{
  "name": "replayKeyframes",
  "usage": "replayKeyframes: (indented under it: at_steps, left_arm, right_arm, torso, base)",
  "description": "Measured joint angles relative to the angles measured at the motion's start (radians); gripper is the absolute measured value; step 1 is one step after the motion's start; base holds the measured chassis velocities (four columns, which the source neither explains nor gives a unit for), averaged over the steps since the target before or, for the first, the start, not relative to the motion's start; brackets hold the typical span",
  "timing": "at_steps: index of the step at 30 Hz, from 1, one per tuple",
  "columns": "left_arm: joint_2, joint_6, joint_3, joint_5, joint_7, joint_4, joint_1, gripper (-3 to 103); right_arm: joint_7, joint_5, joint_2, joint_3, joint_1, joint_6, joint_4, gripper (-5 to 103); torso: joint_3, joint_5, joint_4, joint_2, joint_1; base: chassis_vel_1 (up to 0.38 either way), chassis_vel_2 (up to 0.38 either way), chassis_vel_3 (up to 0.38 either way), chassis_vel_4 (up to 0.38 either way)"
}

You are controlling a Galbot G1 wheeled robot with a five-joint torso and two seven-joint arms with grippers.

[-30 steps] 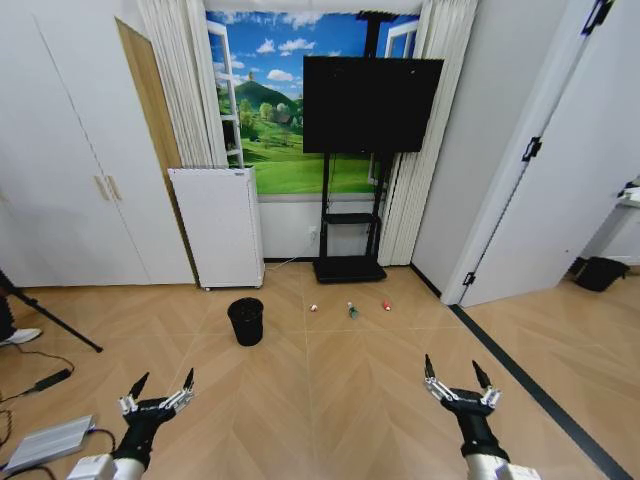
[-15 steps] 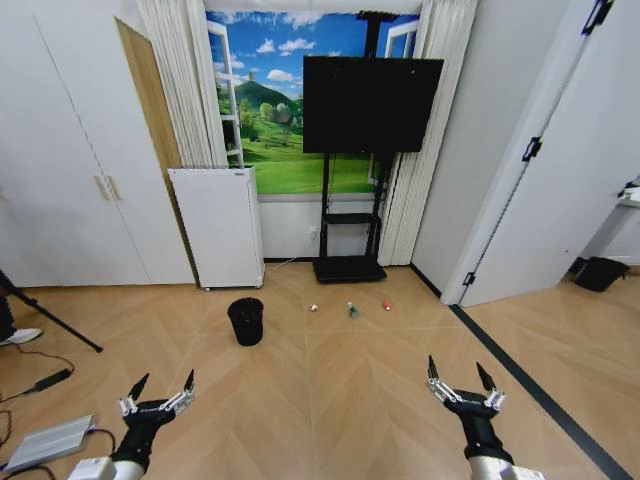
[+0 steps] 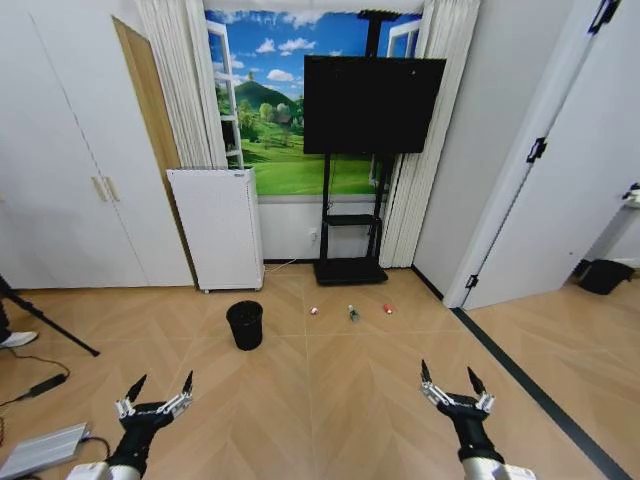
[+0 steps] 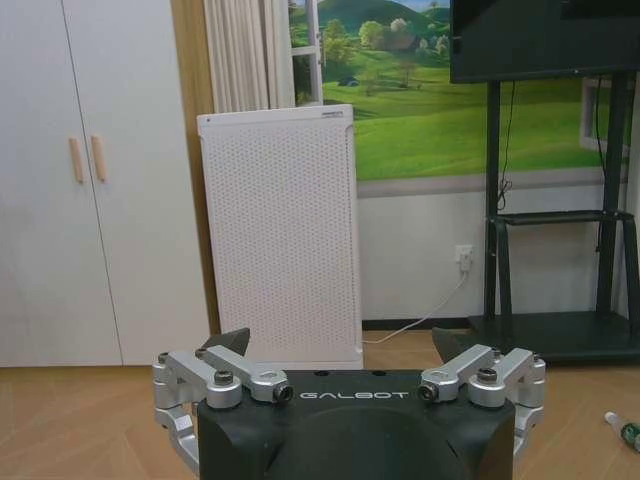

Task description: Pick up the trash bin and place the garbage on the floor into it.

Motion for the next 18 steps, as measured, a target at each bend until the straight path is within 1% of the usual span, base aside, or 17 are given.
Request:
replayKeyframes:
  at_steps: [2,5,6,9,14,18]
  left_arm:
    - [0.000,0.000,0.000,0.000,0.001,0.001,0.000,99]
    - [0.002,-0.001,0.000,0.000,0.001,0.001,-0.002,99]
    - [0.003,-0.002,-0.001,0.000,0.001,0.001,-0.004,99]
    - [0.003,-0.002,-0.002,-0.001,0.002,0.001,-0.006,99]
    - [-0.001,-0.002,-0.003,-0.002,0.002,0.001,-0.011,99]
    - [0.003,0.008,-0.009,-0.019,0.000,-0.003,-0.026,99]
  right_arm:
    - [-0.001,0.002,0.003,-0.001,0.001,0.003,-0.002,100]
    - [-0.003,0.005,0.003,-0.001,0.004,0.016,-0.009,100]
    - [-0.005,0.008,-0.001,-0.001,0.004,0.020,-0.013,100]
    - [-0.006,0.009,-0.008,0.000,0.003,0.023,-0.014,100]
    - [-0.001,0.008,-0.008,-0.001,0.006,0.024,-0.014,100]
    - [0.003,0.007,-0.014,0.002,0.005,0.024,-0.014,100]
  torso:
    - [0.000,-0.0006,0.0000,0.000,0.000]
    - [0.000,0.0000,0.0000,0.000,0.000]
    - [0.000,-0.0004,-0.0002,0.000,0.000]
    - [0.000,-0.0001,0.0000,0.000,0.000]
    - [0.000,-0.0001,0.0000,0.000,0.000]
    - [0.000,-0.0005,-0.0003,0.000,0.000]
  base:
    - [-0.223,0.214,0.234,-0.248]
    - [-0.237,0.231,0.233,-0.245]
    - [-0.243,0.259,0.262,-0.260]
    - [-0.280,0.272,0.267,-0.286]
    - [-0.315,0.318,0.331,-0.336]
    - [-0.362,0.368,0.366,-0.367]
